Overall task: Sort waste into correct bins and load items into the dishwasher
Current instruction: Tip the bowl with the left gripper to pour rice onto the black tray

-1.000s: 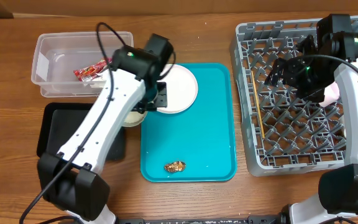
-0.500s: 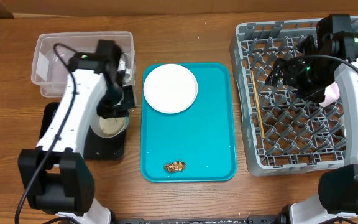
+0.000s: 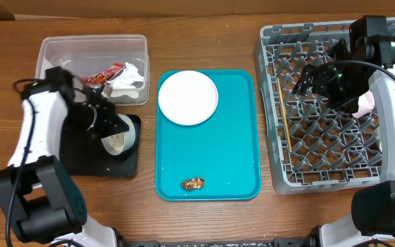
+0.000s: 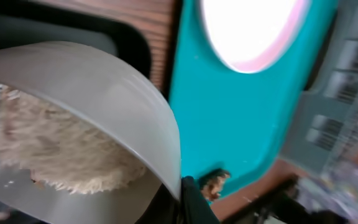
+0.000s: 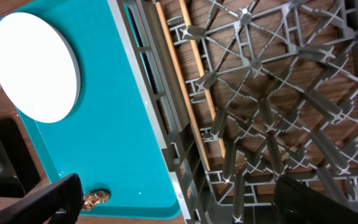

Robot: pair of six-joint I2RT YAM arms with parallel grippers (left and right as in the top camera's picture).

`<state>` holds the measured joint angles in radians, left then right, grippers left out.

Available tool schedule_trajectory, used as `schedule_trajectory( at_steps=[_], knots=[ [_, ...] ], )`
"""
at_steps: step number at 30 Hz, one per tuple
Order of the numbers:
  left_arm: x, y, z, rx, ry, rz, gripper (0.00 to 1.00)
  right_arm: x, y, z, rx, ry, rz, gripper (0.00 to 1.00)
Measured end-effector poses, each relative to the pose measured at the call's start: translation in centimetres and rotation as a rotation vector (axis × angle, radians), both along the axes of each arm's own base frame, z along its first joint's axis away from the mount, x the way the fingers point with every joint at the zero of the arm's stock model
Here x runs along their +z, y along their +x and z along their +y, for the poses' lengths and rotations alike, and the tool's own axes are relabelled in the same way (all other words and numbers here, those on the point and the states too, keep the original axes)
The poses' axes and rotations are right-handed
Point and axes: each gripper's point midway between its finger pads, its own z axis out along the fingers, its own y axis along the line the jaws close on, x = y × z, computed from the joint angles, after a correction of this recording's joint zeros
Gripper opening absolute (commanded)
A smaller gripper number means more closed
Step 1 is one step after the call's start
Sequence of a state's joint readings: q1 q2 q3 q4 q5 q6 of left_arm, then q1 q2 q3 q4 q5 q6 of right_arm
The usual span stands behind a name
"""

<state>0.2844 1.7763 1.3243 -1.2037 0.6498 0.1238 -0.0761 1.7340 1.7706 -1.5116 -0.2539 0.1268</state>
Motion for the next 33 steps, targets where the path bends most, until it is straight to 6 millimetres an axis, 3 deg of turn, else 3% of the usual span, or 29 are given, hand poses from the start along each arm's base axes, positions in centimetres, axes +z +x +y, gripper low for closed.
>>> schedule_trajectory(
  at_steps=[11, 22, 33],
  knots=[
    [2.6, 0.0, 2.5, 0.075, -0.294, -0.234, 0.04, 0.0, -0.2, 0.0, 0.001, 0.001, 0.007, 1.0],
    [4.7, 0.4, 4.7, 0.201, -0.424, -0.33, 0.04, 0.0, -0.2, 0.0, 0.0, 0.001, 0.007, 1.0],
    [5.1, 0.6, 4.8, 0.17, -0.424, -0.402, 0.04, 0.0, -0.2, 0.0, 0.0, 0.001, 0.007, 1.0]
  ],
)
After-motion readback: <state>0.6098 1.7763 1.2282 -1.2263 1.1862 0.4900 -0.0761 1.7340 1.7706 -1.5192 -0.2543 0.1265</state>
